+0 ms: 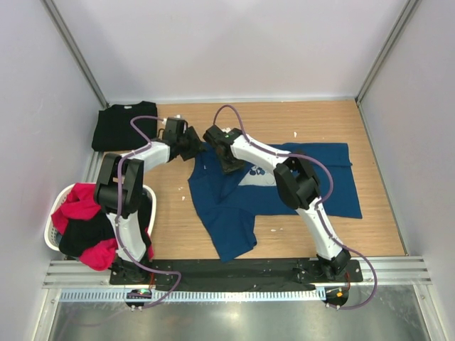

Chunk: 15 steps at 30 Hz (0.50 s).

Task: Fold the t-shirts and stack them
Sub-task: Fold the tshirt

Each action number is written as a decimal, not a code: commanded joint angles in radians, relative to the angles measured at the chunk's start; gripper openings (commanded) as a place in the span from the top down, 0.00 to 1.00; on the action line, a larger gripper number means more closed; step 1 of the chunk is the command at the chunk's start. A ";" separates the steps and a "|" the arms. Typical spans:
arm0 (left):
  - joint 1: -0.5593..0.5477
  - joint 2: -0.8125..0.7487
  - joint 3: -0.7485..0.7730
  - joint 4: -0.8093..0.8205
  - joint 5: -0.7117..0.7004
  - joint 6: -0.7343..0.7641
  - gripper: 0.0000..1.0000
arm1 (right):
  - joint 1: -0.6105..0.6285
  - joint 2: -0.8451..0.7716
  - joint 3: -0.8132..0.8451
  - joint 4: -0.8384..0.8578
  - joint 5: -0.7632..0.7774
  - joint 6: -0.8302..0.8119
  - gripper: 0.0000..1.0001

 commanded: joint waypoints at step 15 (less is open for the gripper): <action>-0.033 -0.077 0.067 -0.025 0.095 0.000 0.48 | 0.000 -0.215 -0.188 -0.035 0.097 0.092 0.82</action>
